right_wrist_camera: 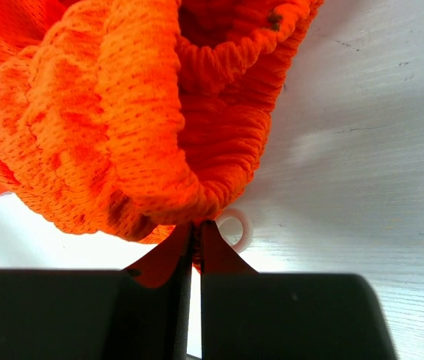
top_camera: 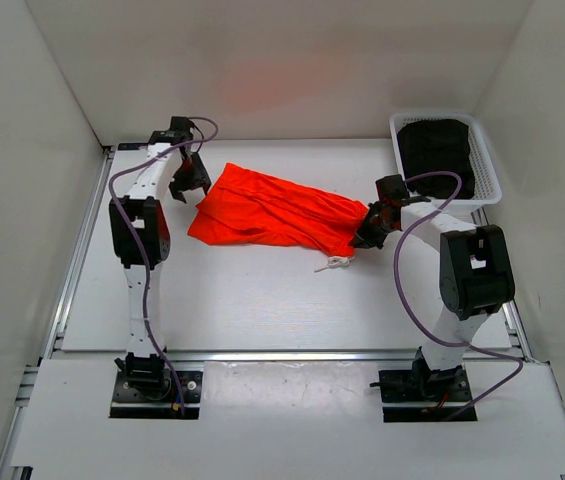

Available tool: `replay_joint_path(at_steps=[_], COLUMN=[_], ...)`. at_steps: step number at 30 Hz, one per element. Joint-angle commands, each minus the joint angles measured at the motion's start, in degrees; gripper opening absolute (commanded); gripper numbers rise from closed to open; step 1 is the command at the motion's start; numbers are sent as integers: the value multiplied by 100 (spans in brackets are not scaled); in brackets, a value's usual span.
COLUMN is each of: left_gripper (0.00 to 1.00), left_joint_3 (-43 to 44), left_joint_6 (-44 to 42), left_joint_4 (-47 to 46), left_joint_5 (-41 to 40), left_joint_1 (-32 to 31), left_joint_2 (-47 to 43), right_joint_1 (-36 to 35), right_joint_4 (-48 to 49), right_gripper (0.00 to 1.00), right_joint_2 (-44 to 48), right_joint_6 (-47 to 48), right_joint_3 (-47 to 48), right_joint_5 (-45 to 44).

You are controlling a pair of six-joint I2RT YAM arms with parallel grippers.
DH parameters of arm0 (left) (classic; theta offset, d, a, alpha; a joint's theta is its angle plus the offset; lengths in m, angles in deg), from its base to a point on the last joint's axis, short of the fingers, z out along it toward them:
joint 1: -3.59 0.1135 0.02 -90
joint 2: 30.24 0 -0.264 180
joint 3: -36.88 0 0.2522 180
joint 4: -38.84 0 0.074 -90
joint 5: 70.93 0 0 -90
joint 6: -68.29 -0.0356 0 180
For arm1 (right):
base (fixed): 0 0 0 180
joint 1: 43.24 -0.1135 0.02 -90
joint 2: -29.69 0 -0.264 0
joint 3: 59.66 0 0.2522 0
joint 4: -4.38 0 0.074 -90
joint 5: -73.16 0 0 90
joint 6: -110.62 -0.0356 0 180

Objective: Fold and stack the shorts
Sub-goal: Fold the shorts

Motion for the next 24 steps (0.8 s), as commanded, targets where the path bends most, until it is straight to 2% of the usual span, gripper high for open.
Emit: replay_joint_path(at_steps=[1, 2, 4, 8, 13, 20, 24], left_gripper=[68, 64, 62, 48, 11, 11, 33], left_joint_3=[121, 69, 68, 200, 375, 96, 33], left_joint_6=[4, 57, 57, 5, 57, -4, -84], left_joint_4=[22, 21, -110, -111, 47, 179, 241], left_joint_5=[-145, -145, -145, -207, -531, -857, -585], left_joint_1=[-109, -109, -109, -109, -109, -109, -109], left_joint_2=[226, 226, 340, 499, 499, -291, -354], right_joint_1=[-8, -8, -8, -8, -8, -8, -8], right_joint_4=[-115, -115, -115, -168, -220, -220, -220], right_gripper=[0, 0, 0, 0, 0, 0, 0], right_joint_2=[176, 176, 123, 123, 71, 176, 176], right_joint_6=[93, 145, 145, 145, 145, 145, 145], right_joint_3=[207, 207, 207, 207, 259, 259, 146], right_joint_5=[-20, -20, -20, -20, -20, -81, -81])
